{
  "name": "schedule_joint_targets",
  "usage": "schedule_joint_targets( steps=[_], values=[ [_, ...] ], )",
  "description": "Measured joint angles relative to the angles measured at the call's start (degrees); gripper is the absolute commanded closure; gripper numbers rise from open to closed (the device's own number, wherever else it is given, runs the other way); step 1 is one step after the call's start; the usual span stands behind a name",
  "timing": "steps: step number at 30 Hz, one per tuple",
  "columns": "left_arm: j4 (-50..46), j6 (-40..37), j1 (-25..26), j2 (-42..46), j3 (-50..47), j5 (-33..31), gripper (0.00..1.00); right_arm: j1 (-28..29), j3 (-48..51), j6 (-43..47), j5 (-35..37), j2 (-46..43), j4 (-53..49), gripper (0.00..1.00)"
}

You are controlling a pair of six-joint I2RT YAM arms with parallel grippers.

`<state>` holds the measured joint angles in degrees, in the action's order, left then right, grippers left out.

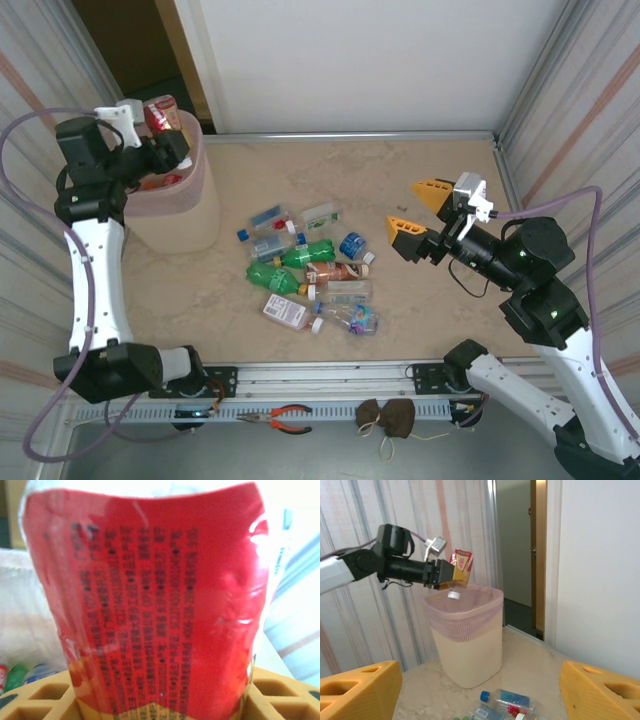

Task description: Put the plastic bottles in the bin

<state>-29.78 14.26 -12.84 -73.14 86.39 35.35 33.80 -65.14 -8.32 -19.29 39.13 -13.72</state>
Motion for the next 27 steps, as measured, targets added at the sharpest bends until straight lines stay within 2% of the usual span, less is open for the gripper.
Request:
schedule_joint_targets(
  steps=[7,12,19,27],
  values=[
    [1.53,14.82,-0.39,-4.72,0.28,-12.85,0.54,0.0,0.7,0.0,0.02,-0.28,0.22,0.19],
    [-2.01,25.27,-0.39,-13.7,8.11,-20.06,0.49,0.0,1.62,0.02,0.2,-0.61,0.17,0.19],
    [-8.87,37.94,-0.15,-28.09,19.23,-22.6,0.47,0.0,2.82,0.07,1.55,-2.14,0.11,0.19],
    [-14.86,44.87,2.08,-36.59,23.54,-24.55,0.4,0.0,3.96,1.38,3.28,-3.19,-0.5,0.19]
  ],
)
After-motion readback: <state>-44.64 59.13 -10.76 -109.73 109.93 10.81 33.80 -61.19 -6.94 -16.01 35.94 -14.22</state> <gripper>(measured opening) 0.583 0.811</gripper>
